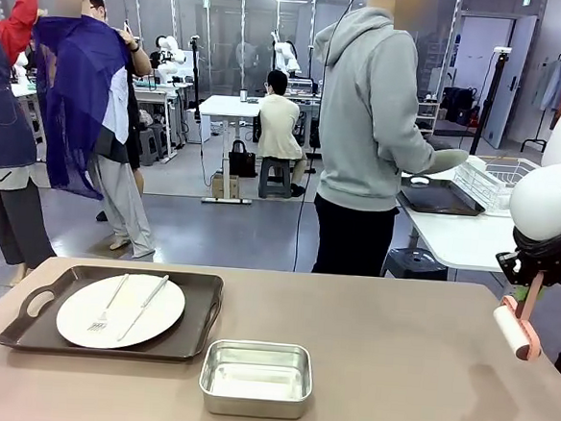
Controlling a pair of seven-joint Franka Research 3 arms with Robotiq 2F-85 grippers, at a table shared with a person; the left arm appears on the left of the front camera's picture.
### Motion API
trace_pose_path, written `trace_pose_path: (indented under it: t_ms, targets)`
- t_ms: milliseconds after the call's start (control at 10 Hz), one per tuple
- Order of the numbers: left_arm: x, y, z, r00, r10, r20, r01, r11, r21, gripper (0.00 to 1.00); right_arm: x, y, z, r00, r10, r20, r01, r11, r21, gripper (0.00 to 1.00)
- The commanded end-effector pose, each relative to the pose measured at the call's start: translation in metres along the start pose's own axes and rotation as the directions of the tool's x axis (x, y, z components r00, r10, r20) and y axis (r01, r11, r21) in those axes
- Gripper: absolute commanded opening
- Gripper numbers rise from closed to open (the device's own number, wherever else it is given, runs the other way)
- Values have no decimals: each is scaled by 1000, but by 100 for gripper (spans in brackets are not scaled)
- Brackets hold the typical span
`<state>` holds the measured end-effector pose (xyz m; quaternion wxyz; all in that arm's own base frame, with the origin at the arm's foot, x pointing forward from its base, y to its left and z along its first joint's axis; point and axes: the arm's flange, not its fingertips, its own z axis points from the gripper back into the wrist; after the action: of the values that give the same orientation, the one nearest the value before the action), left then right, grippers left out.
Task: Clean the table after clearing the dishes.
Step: Place the Lint Roller back on top of the Airtight Container.
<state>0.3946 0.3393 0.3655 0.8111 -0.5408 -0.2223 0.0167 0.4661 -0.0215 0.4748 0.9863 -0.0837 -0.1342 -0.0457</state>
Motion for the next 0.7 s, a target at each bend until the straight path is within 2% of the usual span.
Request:
trace_pose_path:
  t_ms: [0, 100, 300, 400, 600]
  targets:
    - [-2, -1, 3, 1000, 0, -7, 0, 1000, 8, 100, 0, 0, 0, 1000, 0, 0, 0, 1000, 0, 21]
    - [-2, -1, 3, 1000, 0, -7, 0, 1000, 8, 100, -3, 27, 27, 984, 150, 93, -148, 989, -26, 21]
    - [-2, -1, 3, 1000, 0, -7, 0, 1000, 8, 100, -22, 82, 86, 887, 394, 243, -407, 913, 7, 21]
    - [-2, -1, 3, 1000, 0, -7, 0, 1000, 8, 100, -36, 112, 109, 816, 497, 294, -531, 847, 43, 21]
    - [-2, -1, 3, 1000, 0, -7, 0, 1000, 8, 100, -64, 166, 145, 645, 678, 354, -752, 646, 131, 21]
